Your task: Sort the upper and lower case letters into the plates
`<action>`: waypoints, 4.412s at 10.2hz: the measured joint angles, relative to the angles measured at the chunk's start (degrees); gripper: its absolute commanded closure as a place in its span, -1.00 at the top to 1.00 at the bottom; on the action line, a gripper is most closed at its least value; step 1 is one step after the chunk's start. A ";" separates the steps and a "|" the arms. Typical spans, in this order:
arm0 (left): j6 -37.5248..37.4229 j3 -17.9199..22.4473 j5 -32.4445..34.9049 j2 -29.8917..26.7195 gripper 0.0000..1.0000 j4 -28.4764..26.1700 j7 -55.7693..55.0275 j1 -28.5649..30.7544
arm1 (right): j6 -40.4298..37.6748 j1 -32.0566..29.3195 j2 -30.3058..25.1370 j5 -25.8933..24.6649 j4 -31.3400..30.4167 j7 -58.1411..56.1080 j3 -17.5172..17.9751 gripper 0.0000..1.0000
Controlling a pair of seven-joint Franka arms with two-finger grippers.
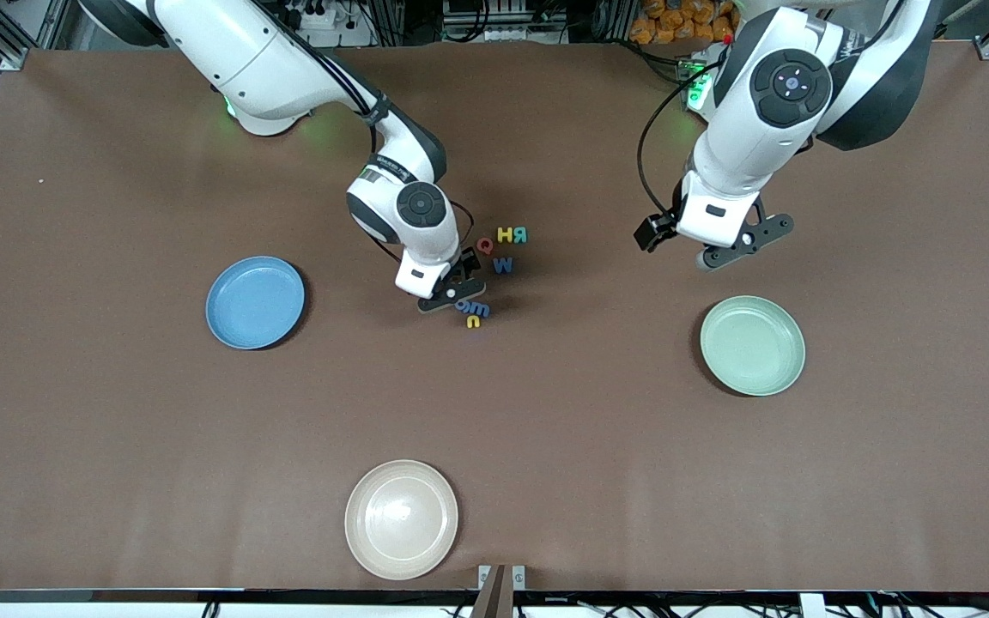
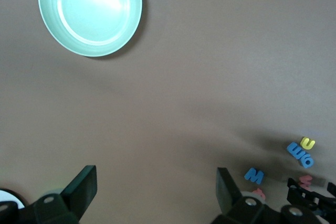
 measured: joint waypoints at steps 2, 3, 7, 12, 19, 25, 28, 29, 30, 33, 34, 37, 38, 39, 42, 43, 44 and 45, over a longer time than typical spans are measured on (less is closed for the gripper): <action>0.02 0.37 -0.15 -0.53 1.00 -0.28 -3.33 0.20 | 0.02 0.02 0.38 -0.04 0.00 0.35 0.00 0.90; 0.42 0.51 -0.26 -0.66 1.00 -0.37 -5.32 0.25 | 0.02 0.02 0.51 -0.04 0.00 0.38 0.00 0.83; 2.28 1.12 -0.28 -0.66 1.00 -0.88 -9.92 0.17 | -0.25 0.04 0.51 -0.05 0.27 0.58 0.21 0.35; 2.34 2.72 0.00 -0.70 1.00 -0.88 -9.91 0.18 | -0.58 0.04 0.42 -0.05 0.92 1.55 0.52 -0.89; 2.73 3.06 0.83 -0.08 1.00 -0.94 -11.54 0.01 | -4.80 -1.93 -1.89 0.01 2.19 2.72 2.57 -1.00; 2.91 2.92 0.82 0.73 1.00 0.11 -13.18 -0.07 | -17.47 -32.32 -10.22 0.31 1.36 -1.92 19.48 -1.00; 3.59 2.27 0.51 2.01 1.00 0.99 -13.91 -0.65 | -17.35 -42.89 -9.80 0.31 -1.79 -13.29 15.84 -1.00; 4.48 2.16 0.49 2.45 1.00 1.15 -14.35 -1.44 | -17.15 -42.96 -9.73 0.31 -2.93 -16.73 12.19 -1.00; 5.30 2.04 0.48 3.10 1.00 1.19 -15.15 -2.70 | -16.80 -43.01 -9.68 0.31 -3.91 -19.02 9.63 -1.00; 8.66 1.62 0.48 6.41 1.00 1.21 -18.97 -8.04 | -13.74 -42.84 -9.58 0.31 -7.02 -20.05 6.93 0.45; 9.49 1.60 0.48 7.63 1.00 1.21 -19.23 -9.51 | -13.14 -42.68 -9.52 0.31 -7.76 -20.05 6.33 0.99; 14.21 1.74 0.48 11.46 1.00 1.18 -23.68 -14.03 | -13.10 -42.71 -9.52 3.23 -7.50 -20.02 5.06 1.00; 16.55 1.80 0.48 13.08 1.00 1.17 -25.75 -15.52 | -14.64 -42.54 -9.61 5.42 -6.15 -20.07 5.08 1.00; 18.43 2.07 0.55 14.74 1.00 1.19 -26.89 -16.98 | -17.98 -41.66 -9.71 6.46 -3.40 -20.08 5.15 1.00; 22.49 6.59 0.71 18.61 1.00 1.29 -31.14 -23.80 | -25.23 -36.56 -9.91 11.02 5.40 -19.36 5.20 1.00; 23.72 8.57 0.74 19.72 1.00 1.57 -33.81 -26.52 | -25.48 -35.86 -9.90 13.05 6.40 -18.63 5.18 1.00; 24.30 9.94 0.76 20.81 1.00 2.27 -36.49 -28.50 | -25.49 -35.18 -9.77 14.09 7.05 -17.10 5.16 1.00; 24.32 10.95 0.79 21.72 1.00 3.20 -38.10 -29.85 | -25.38 -34.21 -9.39 14.28 7.75 -14.80 5.16 1.00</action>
